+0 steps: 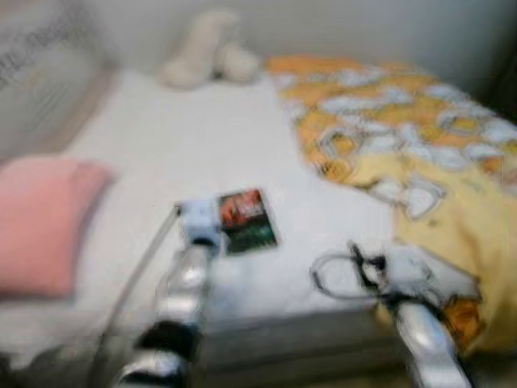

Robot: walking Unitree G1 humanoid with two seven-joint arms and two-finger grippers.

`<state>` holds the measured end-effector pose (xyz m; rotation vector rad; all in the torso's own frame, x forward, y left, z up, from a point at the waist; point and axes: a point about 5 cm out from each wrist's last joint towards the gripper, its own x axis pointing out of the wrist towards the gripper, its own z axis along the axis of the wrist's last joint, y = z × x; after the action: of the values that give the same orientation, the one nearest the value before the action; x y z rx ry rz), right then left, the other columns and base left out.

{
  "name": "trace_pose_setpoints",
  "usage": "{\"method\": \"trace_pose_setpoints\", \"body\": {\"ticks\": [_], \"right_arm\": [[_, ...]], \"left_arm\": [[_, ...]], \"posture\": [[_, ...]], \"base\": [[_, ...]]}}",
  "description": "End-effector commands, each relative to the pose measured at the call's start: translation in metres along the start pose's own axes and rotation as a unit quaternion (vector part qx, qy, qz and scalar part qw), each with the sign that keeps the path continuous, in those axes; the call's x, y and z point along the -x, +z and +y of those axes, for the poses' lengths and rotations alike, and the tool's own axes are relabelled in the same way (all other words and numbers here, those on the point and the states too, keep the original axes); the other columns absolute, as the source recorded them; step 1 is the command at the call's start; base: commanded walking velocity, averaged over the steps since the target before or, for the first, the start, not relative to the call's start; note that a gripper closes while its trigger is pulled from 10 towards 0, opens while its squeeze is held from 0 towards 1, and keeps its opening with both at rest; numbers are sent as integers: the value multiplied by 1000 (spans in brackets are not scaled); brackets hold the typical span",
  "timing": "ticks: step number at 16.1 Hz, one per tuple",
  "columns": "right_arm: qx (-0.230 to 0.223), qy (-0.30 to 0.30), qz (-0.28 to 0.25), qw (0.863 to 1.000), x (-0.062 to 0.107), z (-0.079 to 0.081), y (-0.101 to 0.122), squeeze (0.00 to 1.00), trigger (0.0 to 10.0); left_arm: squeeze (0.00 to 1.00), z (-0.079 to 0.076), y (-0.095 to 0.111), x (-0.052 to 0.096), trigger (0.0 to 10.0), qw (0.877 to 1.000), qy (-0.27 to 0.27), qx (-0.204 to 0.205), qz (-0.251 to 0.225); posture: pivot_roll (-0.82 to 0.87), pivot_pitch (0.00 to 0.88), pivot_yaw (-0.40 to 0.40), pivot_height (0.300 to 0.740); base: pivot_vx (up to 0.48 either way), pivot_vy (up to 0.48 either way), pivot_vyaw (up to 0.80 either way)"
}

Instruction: Clean up the room

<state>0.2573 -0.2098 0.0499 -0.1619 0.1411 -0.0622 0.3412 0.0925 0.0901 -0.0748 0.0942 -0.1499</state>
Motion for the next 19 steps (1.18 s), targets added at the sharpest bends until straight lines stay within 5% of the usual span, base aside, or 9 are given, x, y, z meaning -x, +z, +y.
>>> {"method": "trace_pose_setpoints", "body": {"ticks": [1, 8, 11, 12, 14, 19], "right_arm": [[-10, 9, -26, 1000, -3, 6, 11, 0, 10000], [53, 86, 8, 995, 44, -6, 5, 0, 10000], [57, 146, 7, 988, 59, 2, 9, 0, 10000], [57, 170, 11, 984, 67, 4, 11, 0, 10000], [56, 182, 23, 982, 75, 3, 9, 0, 10000], [54, 215, 33, 975, 76, 9, 9, 0, 10000]], "left_arm": [[0, 11, 4, -9, 10000, 1000, 15, -14, 18], [0, 30, 5, -22, 10000, 991, 119, -27, 57], [0, 39, 1, -16, 10000, 981, 168, -83, 40], [0, 46, 5, -13, 10000, 969, 208, -136, 7], [0, 55, 4, -5, 10000, 949, 261, -173, -20], [0, 65, -21, 9, 10000, 949, 294, -112, 27]], "posture": [[49, 0, -13, 740], [-97, 157, -148, 740], [-133, 229, -196, 740], [-136, 244, -208, 740], [-132, 258, -219, 740], [-112, 267, -228, 740]], "base": [[480, 0, -575], [35, 0, 0], [0, 0, 0], [0, 0, 0], [0, 0, 0], [0, 0, 0]]}}
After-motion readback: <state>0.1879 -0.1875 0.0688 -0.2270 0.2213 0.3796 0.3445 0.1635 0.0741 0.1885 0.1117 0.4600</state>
